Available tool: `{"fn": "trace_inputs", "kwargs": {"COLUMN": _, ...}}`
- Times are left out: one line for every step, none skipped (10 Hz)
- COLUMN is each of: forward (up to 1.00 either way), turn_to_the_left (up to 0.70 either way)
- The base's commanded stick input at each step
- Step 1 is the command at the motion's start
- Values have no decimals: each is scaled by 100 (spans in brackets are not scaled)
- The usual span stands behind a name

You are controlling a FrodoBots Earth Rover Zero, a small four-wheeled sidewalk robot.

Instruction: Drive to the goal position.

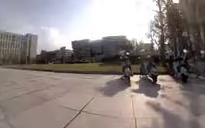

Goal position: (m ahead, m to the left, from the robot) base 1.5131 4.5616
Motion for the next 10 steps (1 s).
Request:
{"fn": "trace_inputs", "kwargs": {"forward": 100, "turn_to_the_left": 42}}
{"fn": "trace_inputs", "kwargs": {"forward": 100, "turn_to_the_left": 42}}
{"fn": "trace_inputs", "kwargs": {"forward": 100, "turn_to_the_left": 42}}
{"fn": "trace_inputs", "kwargs": {"forward": 100, "turn_to_the_left": 42}}
{"fn": "trace_inputs", "kwargs": {"forward": 100, "turn_to_the_left": 42}}
{"fn": "trace_inputs", "kwargs": {"forward": 100, "turn_to_the_left": 42}}
{"fn": "trace_inputs", "kwargs": {"forward": 100, "turn_to_the_left": 42}}
{"fn": "trace_inputs", "kwargs": {"forward": 100, "turn_to_the_left": 42}}
{"fn": "trace_inputs", "kwargs": {"forward": 100, "turn_to_the_left": 42}}
{"fn": "trace_inputs", "kwargs": {"forward": 100, "turn_to_the_left": 42}}
